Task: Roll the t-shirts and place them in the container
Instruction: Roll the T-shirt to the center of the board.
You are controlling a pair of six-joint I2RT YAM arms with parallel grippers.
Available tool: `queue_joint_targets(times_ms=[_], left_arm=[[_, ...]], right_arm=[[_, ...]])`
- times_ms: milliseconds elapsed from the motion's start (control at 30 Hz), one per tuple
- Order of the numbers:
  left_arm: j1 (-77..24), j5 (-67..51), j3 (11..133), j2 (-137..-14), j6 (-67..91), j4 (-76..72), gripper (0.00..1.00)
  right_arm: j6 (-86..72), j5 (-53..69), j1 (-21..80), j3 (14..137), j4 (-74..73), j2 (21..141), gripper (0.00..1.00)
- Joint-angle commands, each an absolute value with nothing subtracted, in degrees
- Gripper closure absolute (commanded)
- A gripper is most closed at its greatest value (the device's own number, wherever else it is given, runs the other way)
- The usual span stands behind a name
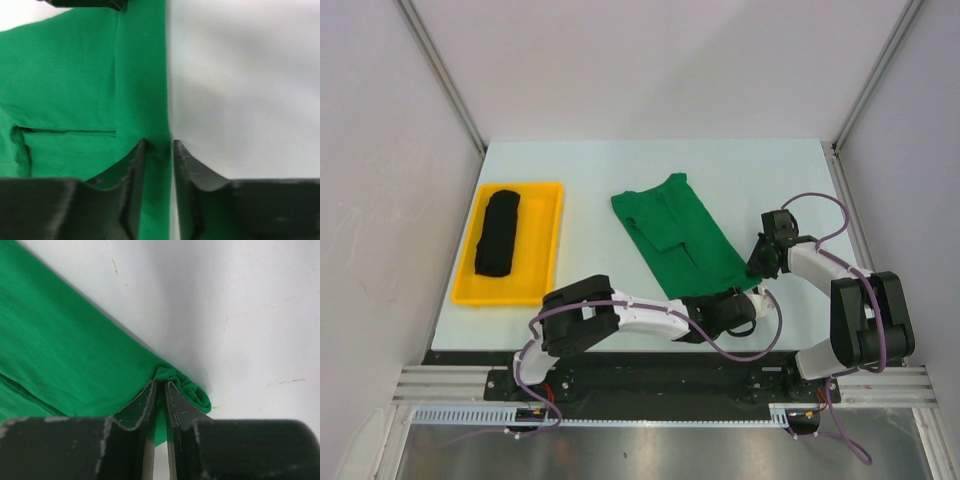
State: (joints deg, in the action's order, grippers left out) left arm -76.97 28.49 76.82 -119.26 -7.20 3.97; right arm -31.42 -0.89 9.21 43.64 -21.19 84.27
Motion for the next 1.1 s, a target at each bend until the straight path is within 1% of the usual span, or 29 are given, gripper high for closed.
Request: queue_joint_targets(times_ms=[0, 33, 67, 100, 133, 200, 233, 367, 400, 567, 633, 667, 800, 900, 967, 1067], left_arm=[[-76.4, 27.3, 79.0, -120.8, -8.2, 3.3, 0.75], [-75.6, 25.8, 79.1, -120.8, -7.6, 3.7, 0.82], [-75.1, 23.5, 78.8, -120.1, -6.9, 4.0, 0.86], [-74.7, 20.3, 78.3, -119.4, -5.3, 3.7, 0.88], [-74.0, 18.0, 77.4, -118.5, -4.7, 3.0, 0.92], [-73.4, 11.9, 75.0, -115.5, -1.8, 0.7, 0.95], [-72.7, 9.7, 74.4, -114.5, -0.7, 0.5, 0.96], [-70.7, -0.1, 70.6, -111.6, 8.8, -2.9, 0.99], [-70.3, -2.3, 69.7, -110.3, 10.5, -4.6, 1.0], [-68.5, -14.3, 63.6, -107.8, 21.6, -11.9, 1.0], [-67.3, -18.6, 62.4, -108.1, 24.4, -15.7, 1.0], [-66.9, -22.5, 61.4, -108.3, 27.0, -16.9, 1.0], [-63.9, -29.3, 60.8, -110.1, 31.5, -19.6, 0.99], [-61.4, -33.9, 60.3, -111.6, 34.8, -22.0, 0.99], [-60.4, -35.3, 60.6, -112.8, 35.7, -22.0, 0.98], [-59.2, -37.3, 61.9, -114.4, 35.8, -21.0, 0.98]], right_arm=[[-30.6, -0.6, 8.9, 44.5, -21.7, 84.4, 0.84], [-30.6, -0.6, 8.7, 44.6, -21.8, 83.6, 0.76], [-30.5, -0.6, 8.6, 44.6, -21.8, 83.0, 0.7], [-30.5, -0.6, 8.6, 44.6, -21.9, 82.4, 0.66], [-30.3, -0.6, 8.5, 44.6, -22.0, 80.7, 0.58], [-30.1, -0.6, 8.0, 44.6, -22.4, 78.7, 0.53], [-30.2, -0.6, 7.7, 44.6, -22.6, 77.6, 0.49], [-30.3, -0.6, 5.0, 44.6, -24.4, 70.1, 0.45], [-30.2, 1.0, 4.6, 44.6, -25.0, 68.9, 0.44], [-30.7, 0.6, 3.9, 44.6, -29.5, 61.8, 0.44], [-31.1, 0.6, 4.6, 43.8, -31.7, 60.2, 0.45], [-31.3, 0.3, 4.9, 43.3, -32.3, 59.1, 0.45], [-33.8, -1.8, 6.9, 40.4, -36.3, 51.9, 0.46], [-37.1, -2.8, 10.6, 38.3, -38.2, 48.4, 0.5], [-40.9, -5.6, 16.7, 37.7, -39.3, 48.0, 0.51], [-46.0, -11.0, 24.9, 37.4, -40.8, 49.0, 0.57]])
